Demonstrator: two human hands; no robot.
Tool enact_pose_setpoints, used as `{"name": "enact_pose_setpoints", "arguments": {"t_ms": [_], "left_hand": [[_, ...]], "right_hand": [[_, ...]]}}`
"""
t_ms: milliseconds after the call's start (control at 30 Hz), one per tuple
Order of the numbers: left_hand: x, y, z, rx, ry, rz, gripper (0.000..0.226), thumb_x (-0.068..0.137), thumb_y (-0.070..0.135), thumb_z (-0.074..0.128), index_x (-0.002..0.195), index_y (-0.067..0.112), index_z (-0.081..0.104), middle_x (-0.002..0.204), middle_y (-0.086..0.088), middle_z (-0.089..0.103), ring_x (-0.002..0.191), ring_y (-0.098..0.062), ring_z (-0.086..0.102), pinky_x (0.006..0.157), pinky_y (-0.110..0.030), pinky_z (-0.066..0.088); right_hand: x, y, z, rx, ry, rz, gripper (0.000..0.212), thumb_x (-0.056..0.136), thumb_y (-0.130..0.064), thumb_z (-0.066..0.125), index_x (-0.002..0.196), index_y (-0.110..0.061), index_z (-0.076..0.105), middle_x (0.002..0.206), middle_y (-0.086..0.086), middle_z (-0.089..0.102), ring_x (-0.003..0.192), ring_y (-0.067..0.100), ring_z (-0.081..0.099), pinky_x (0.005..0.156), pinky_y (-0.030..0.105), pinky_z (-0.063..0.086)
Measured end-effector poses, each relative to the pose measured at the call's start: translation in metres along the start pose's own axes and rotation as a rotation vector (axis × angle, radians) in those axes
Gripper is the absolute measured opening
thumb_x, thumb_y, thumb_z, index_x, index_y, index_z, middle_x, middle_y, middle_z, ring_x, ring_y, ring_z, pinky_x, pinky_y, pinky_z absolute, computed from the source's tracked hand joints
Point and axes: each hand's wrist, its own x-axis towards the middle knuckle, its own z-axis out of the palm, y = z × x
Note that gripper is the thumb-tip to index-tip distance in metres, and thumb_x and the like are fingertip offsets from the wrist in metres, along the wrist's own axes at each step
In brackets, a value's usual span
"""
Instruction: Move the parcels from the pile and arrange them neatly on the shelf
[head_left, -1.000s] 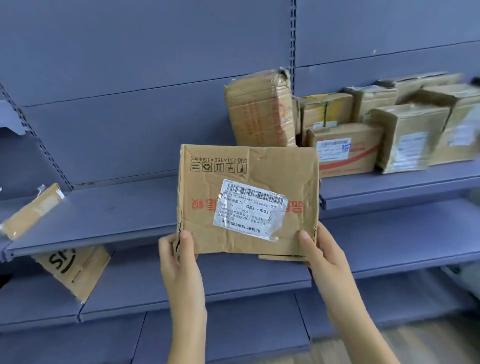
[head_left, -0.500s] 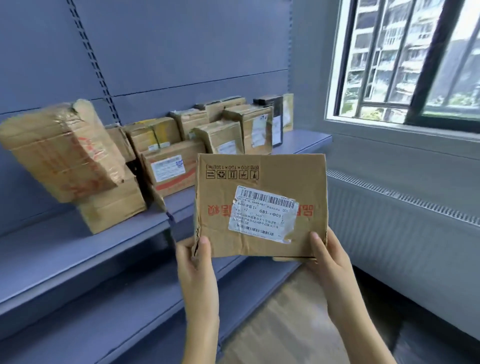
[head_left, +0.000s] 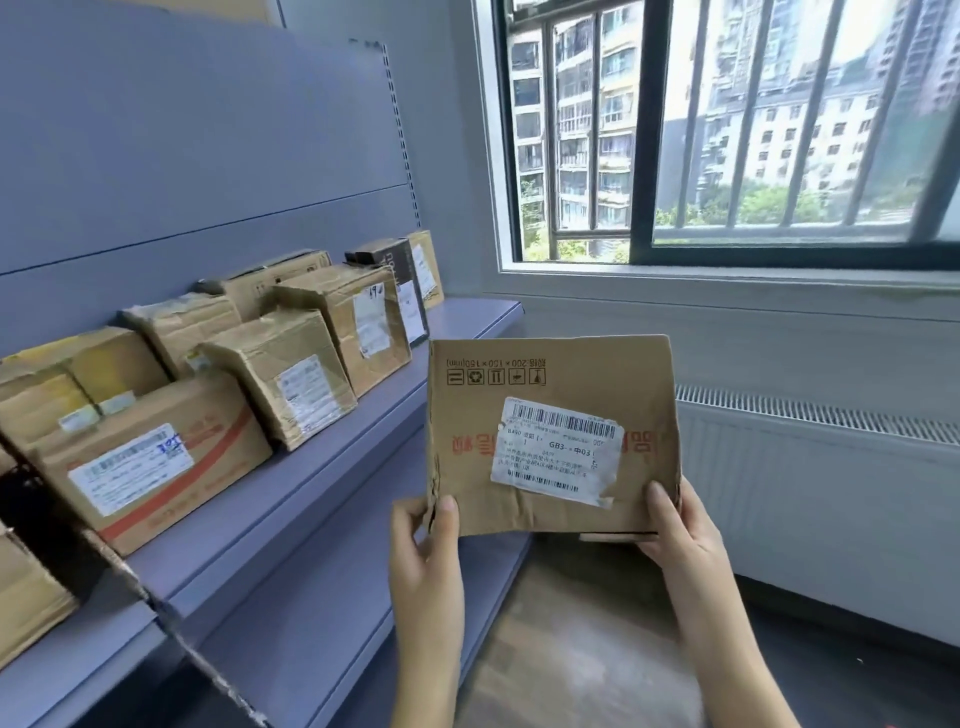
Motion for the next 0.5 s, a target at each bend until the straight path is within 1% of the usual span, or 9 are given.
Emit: {"name": "enact_pose_setpoints", "arguments": {"t_ms": [67, 167, 233, 300, 367, 433, 500], "left_hand": [[0.02, -0.007, 0.003, 0.004, -0.028, 0.0, 0.011, 0.094, 0.033, 0.052, 0.091, 0.023, 0.053, 0.082, 0.025, 0.066, 0.079, 0.007, 0.062, 0.069, -0.024, 0.045], [0.046, -0.02, 0.011, 0.018, -0.073, -0.003, 0.012, 0.094, 0.034, 0.052, 0.091, 0.022, 0.054, 0.081, 0.025, 0.066, 0.078, 0.008, 0.062, 0.067, -0.021, 0.044], [0.057, -0.033, 0.021, 0.01, -0.089, -0.032, 0.01, 0.094, 0.032, 0.053, 0.092, 0.022, 0.054, 0.08, 0.024, 0.066, 0.077, 0.008, 0.062, 0.066, -0.018, 0.044], [0.065, -0.043, 0.035, 0.01, -0.12, -0.066, 0.012, 0.093, 0.035, 0.053, 0.093, 0.024, 0.054, 0.082, 0.023, 0.066, 0.079, 0.007, 0.062, 0.064, -0.016, 0.045], [0.077, -0.05, 0.053, 0.003, -0.148, -0.093, 0.02, 0.087, 0.045, 0.052, 0.093, 0.025, 0.054, 0.085, 0.023, 0.067, 0.081, 0.008, 0.062, 0.067, -0.018, 0.045], [0.091, -0.058, 0.076, -0.005, -0.136, -0.1, 0.031, 0.078, 0.053, 0.051, 0.094, 0.027, 0.055, 0.085, 0.023, 0.067, 0.082, 0.008, 0.061, 0.069, -0.02, 0.045], [0.106, -0.065, 0.101, -0.004, -0.105, -0.112, 0.03, 0.078, 0.052, 0.051, 0.094, 0.027, 0.054, 0.086, 0.019, 0.067, 0.084, 0.005, 0.062, 0.069, -0.021, 0.046]], "right_hand": [[0.01, 0.007, 0.009, -0.006, 0.032, 0.004, 0.023, 0.1, -0.027, 0.045, 0.108, -0.042, 0.061, 0.109, -0.018, 0.069, 0.114, 0.009, 0.059, 0.107, 0.047, 0.041], [0.023, 0.021, 0.017, 0.01, 0.078, 0.017, 0.023, 0.1, -0.025, 0.046, 0.114, -0.037, 0.06, 0.119, -0.009, 0.067, 0.118, 0.013, 0.058, 0.109, 0.047, 0.039], [0.034, 0.03, 0.015, 0.0, 0.093, 0.046, 0.023, 0.1, -0.025, 0.045, 0.115, -0.035, 0.06, 0.119, -0.008, 0.067, 0.117, 0.012, 0.058, 0.109, 0.046, 0.04], [0.05, 0.036, 0.01, 0.001, 0.107, 0.058, 0.026, 0.1, -0.025, 0.045, 0.121, -0.03, 0.06, 0.121, -0.006, 0.067, 0.118, 0.014, 0.058, 0.109, 0.046, 0.04], [0.074, 0.041, 0.004, 0.0, 0.13, 0.063, 0.029, 0.1, -0.026, 0.046, 0.127, -0.027, 0.058, 0.125, -0.004, 0.066, 0.121, 0.016, 0.056, 0.11, 0.047, 0.038], [0.103, 0.046, -0.003, -0.019, 0.131, 0.059, 0.03, 0.1, -0.028, 0.047, 0.127, -0.029, 0.058, 0.125, -0.005, 0.066, 0.122, 0.017, 0.057, 0.11, 0.048, 0.038], [0.136, 0.049, -0.01, -0.054, 0.115, 0.049, 0.028, 0.099, -0.031, 0.047, 0.124, -0.032, 0.059, 0.122, -0.007, 0.067, 0.119, 0.017, 0.058, 0.108, 0.049, 0.04]]}}
